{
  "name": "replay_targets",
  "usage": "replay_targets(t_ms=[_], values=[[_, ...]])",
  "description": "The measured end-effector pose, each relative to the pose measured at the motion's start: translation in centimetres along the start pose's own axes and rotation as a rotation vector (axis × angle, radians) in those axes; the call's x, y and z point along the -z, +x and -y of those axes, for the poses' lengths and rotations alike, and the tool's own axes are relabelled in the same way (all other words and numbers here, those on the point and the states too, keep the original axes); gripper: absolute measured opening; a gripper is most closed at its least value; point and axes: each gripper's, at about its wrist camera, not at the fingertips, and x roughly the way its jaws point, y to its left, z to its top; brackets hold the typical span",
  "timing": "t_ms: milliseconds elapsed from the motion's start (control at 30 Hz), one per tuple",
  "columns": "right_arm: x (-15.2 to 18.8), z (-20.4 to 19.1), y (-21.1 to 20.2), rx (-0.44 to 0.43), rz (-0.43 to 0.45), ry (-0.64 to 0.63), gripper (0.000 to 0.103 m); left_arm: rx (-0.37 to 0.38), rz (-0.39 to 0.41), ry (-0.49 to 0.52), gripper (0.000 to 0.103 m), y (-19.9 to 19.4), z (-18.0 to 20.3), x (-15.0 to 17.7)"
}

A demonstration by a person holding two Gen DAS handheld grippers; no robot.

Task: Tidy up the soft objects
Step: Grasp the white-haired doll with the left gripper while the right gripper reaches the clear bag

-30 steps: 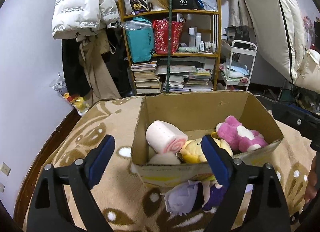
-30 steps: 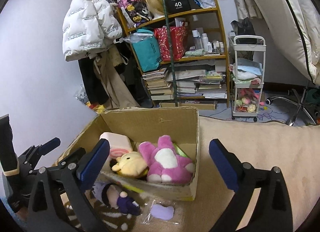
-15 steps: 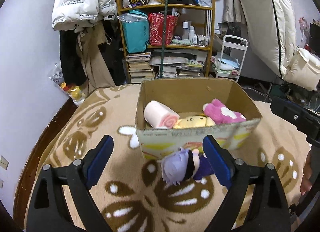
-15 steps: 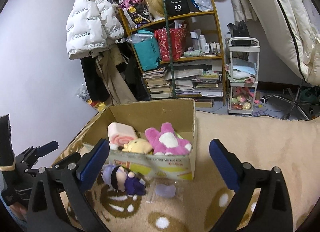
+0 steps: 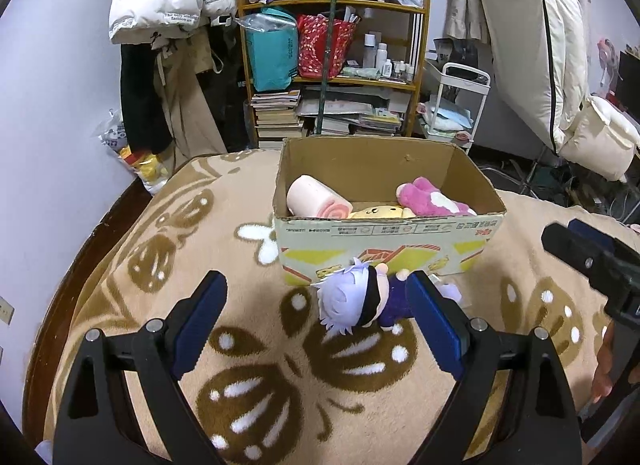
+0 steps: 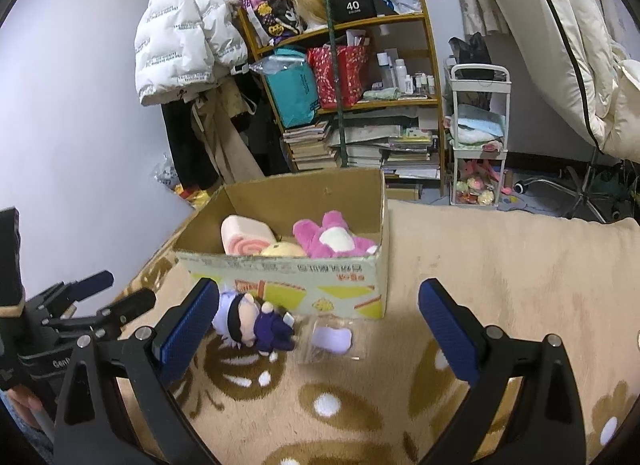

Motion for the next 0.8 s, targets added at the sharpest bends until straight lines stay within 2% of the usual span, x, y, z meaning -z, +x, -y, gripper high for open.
replay_targets(t_ms=[467,800], values=[[1.2,0.3,3.8,0.019,-0.09,0.004,0.103,0.045,-0.018,-0.029,0.09,2.5,-0.3,-0.9],[2.5,0.9,7.2,0.041,-0.179,0.016,0.103,0.072,-0.085,-0.044,0.09,6.2,0.6,-1.4]])
